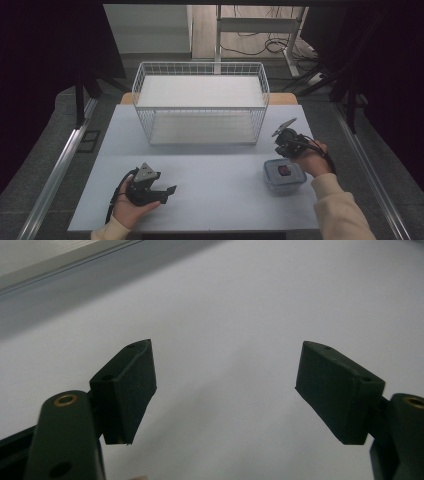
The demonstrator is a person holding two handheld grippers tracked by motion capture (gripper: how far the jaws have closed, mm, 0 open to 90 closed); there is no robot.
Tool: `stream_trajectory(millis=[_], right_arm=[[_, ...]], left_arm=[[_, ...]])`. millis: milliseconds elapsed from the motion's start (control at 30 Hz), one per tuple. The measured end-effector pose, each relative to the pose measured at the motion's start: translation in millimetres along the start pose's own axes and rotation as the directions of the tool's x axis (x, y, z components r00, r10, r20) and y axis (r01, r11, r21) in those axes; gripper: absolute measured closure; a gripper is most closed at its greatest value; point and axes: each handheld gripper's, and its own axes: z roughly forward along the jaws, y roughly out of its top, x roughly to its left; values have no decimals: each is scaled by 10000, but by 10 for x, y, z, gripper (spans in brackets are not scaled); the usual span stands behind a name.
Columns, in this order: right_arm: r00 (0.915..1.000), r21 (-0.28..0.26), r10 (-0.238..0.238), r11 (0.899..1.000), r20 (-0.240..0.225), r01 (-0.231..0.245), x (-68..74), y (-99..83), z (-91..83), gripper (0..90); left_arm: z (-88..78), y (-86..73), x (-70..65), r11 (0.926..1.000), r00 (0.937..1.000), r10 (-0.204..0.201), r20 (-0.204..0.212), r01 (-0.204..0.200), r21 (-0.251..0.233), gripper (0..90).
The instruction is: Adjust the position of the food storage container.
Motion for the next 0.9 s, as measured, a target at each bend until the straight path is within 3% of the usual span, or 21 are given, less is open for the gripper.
stream_trajectory(millis=[133, 233, 267, 300, 367, 400, 600, 900], right_arm=[[9923, 6, 1166, 9932, 419, -1168, -110, -223, -148, 895], [9781, 330, 1961, 9795, 700, -1988, -180, -473, -191, 895], [9781, 330, 1961, 9795, 700, -1988, -180, -473, -191, 895], [9683, 409, 2370, 9697, 786, -2407, -211, -620, -206, 895], [9638, 398, 2535, 9655, 824, -2574, -226, -687, -210, 895], [9537, 392, 2925, 9545, 694, -2956, -233, -803, -206, 895], [9447, 795, 3255, 9414, 400, -3278, -158, -993, -119, 895], [9445, 793, 3276, 9412, 252, -3286, -124, -1049, -82, 895]], left_arm=[[2, -1, -1, 10000, 10000, -40, 12, 40, 1, 240], [1, 3, -10, 10000, 10000, -7, 14, 7, -2, 240], [1, 3, -10, 10000, 10000, -7, 14, 7, -2, 240], [2, 4, -16, 10000, 10000, -9, 15, 9, -10, 240], [2, 5, -17, 10000, 10000, -9, 12, 9, -7, 240], [3, 6, -18, 10000, 10000, -37, 40, 37, 3, 240], [-2, 12, -15, 10000, 9999, -89, 72, 89, -29, 240], [2, 8, -2, 9999, 9999, -115, 43, 115, -14, 240]])
